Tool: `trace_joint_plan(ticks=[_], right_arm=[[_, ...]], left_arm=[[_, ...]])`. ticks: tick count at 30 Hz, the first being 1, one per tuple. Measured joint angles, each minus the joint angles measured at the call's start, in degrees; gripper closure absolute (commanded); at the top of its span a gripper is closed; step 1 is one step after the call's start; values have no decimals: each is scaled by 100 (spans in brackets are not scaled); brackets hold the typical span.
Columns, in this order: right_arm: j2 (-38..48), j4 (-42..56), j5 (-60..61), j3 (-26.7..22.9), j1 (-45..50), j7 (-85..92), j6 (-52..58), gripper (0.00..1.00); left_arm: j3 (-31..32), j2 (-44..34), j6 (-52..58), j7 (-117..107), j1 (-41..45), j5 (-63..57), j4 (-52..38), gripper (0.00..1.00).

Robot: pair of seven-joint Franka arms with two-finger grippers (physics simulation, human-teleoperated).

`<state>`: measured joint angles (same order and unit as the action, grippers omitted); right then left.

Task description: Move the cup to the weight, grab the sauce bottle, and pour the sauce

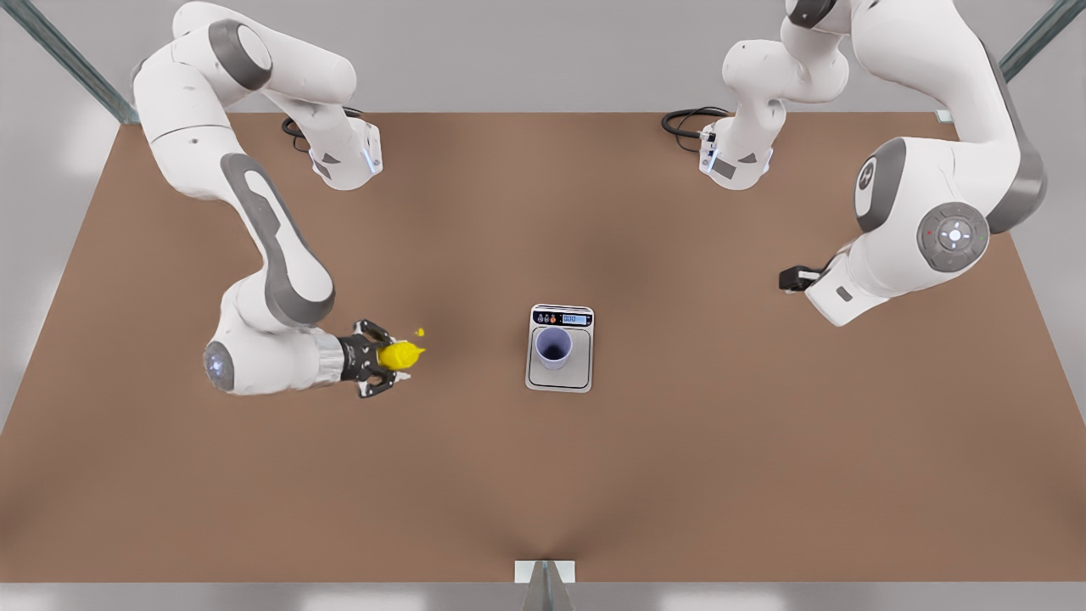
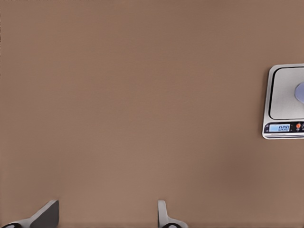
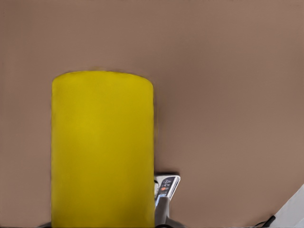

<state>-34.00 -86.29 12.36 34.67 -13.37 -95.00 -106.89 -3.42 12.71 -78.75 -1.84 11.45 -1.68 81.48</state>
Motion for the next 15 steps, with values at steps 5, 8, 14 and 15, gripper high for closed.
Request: trace_joint_plan(ticks=[5,8,14,15], right_arm=[[9,105,-2956,835,467,-731,-772,79],[140,381,-3642,686,1003,-833,-1053,79],[-185,1874,-3934,-1121,2998,-815,-1144,79],[-226,1968,-4210,-1203,3239,-798,-1149,79]], left_arm=[[-17,3,115,-21,8,-16,-9,0],[-106,16,70,-7,-18,-33,-73,0],[-63,-5,123,-87,19,-9,-88,0],[-62,3,123,-75,24,-5,-88,0]])
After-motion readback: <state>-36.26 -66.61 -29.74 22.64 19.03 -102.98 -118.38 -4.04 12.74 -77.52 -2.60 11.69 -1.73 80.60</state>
